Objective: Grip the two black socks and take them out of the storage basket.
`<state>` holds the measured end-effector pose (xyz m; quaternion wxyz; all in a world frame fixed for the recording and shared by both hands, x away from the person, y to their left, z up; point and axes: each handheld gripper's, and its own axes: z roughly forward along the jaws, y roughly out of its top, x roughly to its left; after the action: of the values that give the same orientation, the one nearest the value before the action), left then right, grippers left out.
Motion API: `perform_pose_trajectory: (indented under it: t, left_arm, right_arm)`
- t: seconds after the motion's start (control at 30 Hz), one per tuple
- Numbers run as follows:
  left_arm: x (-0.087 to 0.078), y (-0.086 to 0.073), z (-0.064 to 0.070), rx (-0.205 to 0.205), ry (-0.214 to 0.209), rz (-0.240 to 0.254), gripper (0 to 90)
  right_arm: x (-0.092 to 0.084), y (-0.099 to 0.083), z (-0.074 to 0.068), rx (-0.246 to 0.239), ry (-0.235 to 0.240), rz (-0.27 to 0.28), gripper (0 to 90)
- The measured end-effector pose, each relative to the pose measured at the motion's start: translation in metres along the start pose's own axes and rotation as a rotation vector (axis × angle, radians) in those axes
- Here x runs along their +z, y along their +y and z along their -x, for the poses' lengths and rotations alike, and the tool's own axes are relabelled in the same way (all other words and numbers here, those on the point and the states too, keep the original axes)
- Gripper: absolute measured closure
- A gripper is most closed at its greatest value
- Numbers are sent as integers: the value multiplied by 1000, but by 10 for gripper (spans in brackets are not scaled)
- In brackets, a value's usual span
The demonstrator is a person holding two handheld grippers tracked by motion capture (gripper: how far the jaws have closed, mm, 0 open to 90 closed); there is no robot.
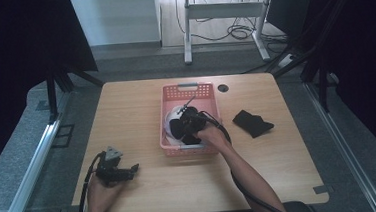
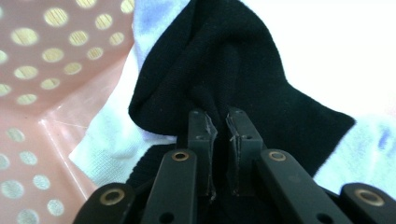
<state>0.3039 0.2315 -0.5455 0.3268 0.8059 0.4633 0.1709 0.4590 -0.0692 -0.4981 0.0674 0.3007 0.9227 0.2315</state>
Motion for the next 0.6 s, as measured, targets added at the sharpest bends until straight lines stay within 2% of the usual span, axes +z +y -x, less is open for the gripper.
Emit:
perform_pose_trajectory:
  t: [0.1,0.3,0.6]
  left_arm:
    - [0,0,0,-1,0,0,134]
    - [0,0,0,1,1,-1,134]
    - [1,0,0,-5,0,7,134]
  right_arm:
    - [-8,1,1,27,9,33,819]
    - [-33,7,5,47,7,130,817]
    - [-65,16,5,39,7,225,814]
